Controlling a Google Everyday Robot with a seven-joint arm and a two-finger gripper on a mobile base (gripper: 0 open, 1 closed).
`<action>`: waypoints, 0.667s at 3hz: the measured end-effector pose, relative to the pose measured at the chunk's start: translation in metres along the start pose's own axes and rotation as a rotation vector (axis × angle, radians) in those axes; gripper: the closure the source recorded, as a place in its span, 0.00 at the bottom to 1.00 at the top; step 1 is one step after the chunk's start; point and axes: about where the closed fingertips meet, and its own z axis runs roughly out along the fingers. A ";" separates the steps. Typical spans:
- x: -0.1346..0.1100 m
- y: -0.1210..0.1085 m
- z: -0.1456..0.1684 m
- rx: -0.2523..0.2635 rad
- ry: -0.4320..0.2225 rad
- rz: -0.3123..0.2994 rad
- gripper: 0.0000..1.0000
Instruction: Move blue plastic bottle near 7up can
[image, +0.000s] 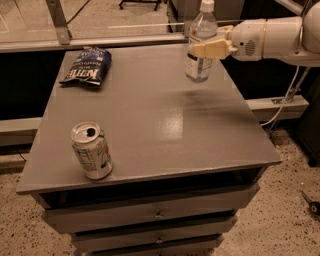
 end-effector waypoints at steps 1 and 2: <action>0.008 0.026 0.008 -0.076 -0.025 0.035 1.00; 0.014 0.067 0.020 -0.173 -0.059 0.056 1.00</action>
Offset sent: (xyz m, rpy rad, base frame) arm -0.1107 0.1005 -0.0590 0.1567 0.1350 0.3336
